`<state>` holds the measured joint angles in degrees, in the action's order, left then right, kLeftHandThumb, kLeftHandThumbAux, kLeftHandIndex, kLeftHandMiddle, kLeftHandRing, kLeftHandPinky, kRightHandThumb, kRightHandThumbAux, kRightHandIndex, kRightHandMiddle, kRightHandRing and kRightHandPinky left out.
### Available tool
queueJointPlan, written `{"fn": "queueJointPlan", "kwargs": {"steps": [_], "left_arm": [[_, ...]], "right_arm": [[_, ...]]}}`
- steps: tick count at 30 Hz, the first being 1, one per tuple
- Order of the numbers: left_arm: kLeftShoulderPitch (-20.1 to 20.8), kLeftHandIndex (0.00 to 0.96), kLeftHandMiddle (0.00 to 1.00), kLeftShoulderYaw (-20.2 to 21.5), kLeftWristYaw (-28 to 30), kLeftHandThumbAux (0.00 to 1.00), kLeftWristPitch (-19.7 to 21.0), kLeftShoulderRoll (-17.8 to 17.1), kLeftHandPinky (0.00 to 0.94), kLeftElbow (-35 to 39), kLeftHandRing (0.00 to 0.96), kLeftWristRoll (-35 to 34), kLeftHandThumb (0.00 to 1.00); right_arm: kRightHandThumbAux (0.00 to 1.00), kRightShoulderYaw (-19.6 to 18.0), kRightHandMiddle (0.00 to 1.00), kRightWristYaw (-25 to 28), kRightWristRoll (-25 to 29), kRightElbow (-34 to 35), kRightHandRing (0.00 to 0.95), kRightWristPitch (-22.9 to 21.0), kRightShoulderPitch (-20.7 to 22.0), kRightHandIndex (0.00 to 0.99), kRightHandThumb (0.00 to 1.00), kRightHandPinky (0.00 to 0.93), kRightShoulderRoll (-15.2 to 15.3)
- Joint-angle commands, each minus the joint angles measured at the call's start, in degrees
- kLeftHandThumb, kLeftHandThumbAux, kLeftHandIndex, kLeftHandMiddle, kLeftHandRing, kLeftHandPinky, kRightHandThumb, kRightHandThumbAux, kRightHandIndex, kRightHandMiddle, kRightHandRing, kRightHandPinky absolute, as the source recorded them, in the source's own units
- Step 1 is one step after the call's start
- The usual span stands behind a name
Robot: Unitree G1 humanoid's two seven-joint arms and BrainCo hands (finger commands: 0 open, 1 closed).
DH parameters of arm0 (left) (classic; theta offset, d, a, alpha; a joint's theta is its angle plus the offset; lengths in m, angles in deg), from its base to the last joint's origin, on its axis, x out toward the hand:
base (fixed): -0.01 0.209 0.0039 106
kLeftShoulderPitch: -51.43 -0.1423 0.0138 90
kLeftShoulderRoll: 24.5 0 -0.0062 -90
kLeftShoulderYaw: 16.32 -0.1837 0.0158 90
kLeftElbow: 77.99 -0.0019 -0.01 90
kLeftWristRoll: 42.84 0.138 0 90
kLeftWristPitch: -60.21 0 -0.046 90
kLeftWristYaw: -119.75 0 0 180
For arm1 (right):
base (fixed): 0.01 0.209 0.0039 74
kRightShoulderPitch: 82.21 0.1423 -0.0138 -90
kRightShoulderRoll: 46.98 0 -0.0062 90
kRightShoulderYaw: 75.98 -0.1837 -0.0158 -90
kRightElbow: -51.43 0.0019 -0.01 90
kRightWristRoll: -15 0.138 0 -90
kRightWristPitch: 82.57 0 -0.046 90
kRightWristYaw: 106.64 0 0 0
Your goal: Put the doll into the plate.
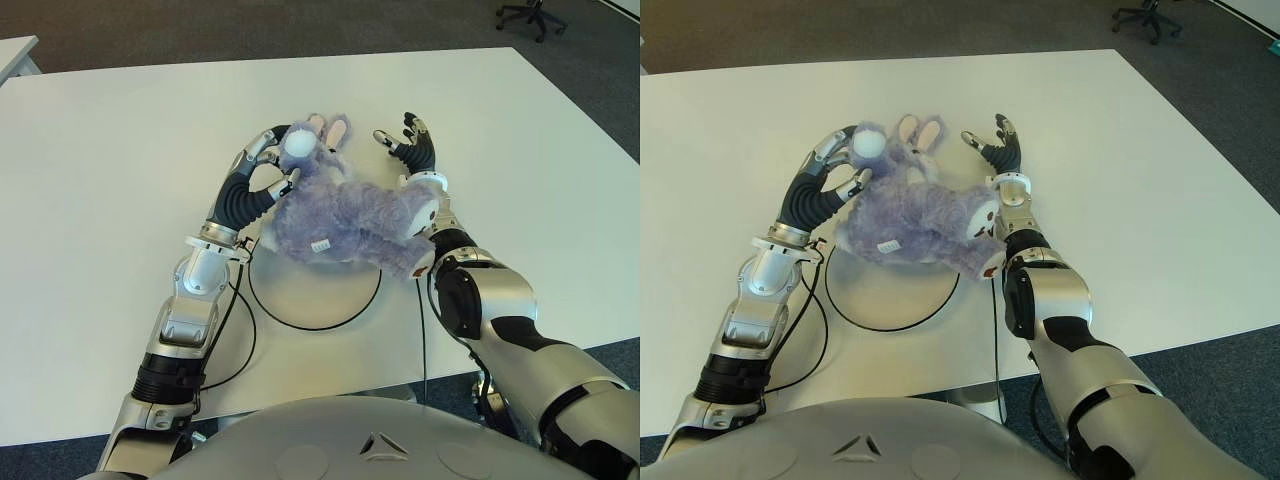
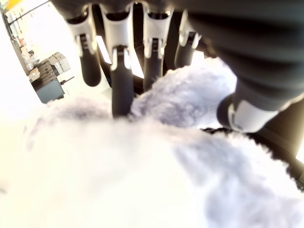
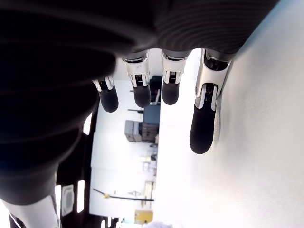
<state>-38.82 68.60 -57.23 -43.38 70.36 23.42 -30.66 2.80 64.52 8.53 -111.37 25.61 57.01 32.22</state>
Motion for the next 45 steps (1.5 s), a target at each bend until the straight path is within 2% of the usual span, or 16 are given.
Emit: {"fn": "queueJointPlan", "kwargs": {"steps": [1, 13, 26, 29, 34, 35, 39, 45], "left_arm": [[-1.3, 0.147, 0.251, -0.1, 0.8, 0.502, 0.4, -0.6, 0.229, 0.1, 0.242, 0.6, 0.408], [-1.3, 0.148, 0.245, 0.0, 0.7, 0.537, -0.4, -0.6, 0.229, 0.2, 0.242, -0.2, 0.346], [0.4, 0.135, 0.213, 0.9, 1.4, 0.631, -8.7, -0.9, 0.221, -5.3, 0.224, -4.3, 0.278], [0.7, 0.12, 0.209, 1.2, 2.4, 0.654, -9.6, -1.2, 0.228, -5.9, 0.227, -6.0, 0.215], [0.2, 0.089, 0.204, 1.8, 3.8, 0.649, -9.2, -1.2, 0.208, -5.3, 0.221, -8.5, 0.17], [0.0, 0.056, 0.202, 1.8, 3.9, 0.641, -8.9, -1.0, 0.194, -5.1, 0.211, -8.9, 0.121], [-0.4, 0.029, 0.204, 2.4, 4.1, 0.579, -8.7, -0.8, 0.173, -4.5, 0.203, -9.5, 0.035], [-0.4, 0.024, 0.207, 2.8, 3.6, 0.53, -9.2, -0.9, 0.164, -4.8, 0.199, -8.9, 0.0]], "right_arm": [[0.73, -0.1, 0.055, 0.1, 0.5, -4.4, 0.037, -4.9, -6.6, 0.087, 0.08, 0.045, -1.2], [0.73, -0.1, 0.062, 0.2, 0.5, -4.4, 0.043, -4.8, -6.6, 0.092, 0.085, 0.056, -1.1], [0.736, 0.0, 0.06, 0.0, 0.4, -4.4, 0.041, -4.9, -6.6, 0.091, 0.088, 0.05, -1.1], [0.734, 0.0, 0.063, -0.1, 0.5, -4.4, 0.041, -5.0, -6.6, 0.102, 0.091, 0.053, -1.1], [0.733, 0.0, 0.068, -0.1, 0.5, -4.4, 0.046, -5.0, -6.7, 0.113, 0.094, 0.062, -1.0], [0.736, 0.0, 0.072, -0.1, 0.5, -4.4, 0.05, -5.0, -6.7, 0.118, 0.097, 0.067, -1.0], [0.734, 0.0, 0.075, -0.2, 0.4, -4.4, 0.055, -5.0, -6.7, 0.112, 0.098, 0.072, -1.0], [0.735, 0.1, 0.07, -0.2, 0.4, -4.4, 0.049, -4.9, -6.8, 0.103, 0.095, 0.054, -1.0]]}}
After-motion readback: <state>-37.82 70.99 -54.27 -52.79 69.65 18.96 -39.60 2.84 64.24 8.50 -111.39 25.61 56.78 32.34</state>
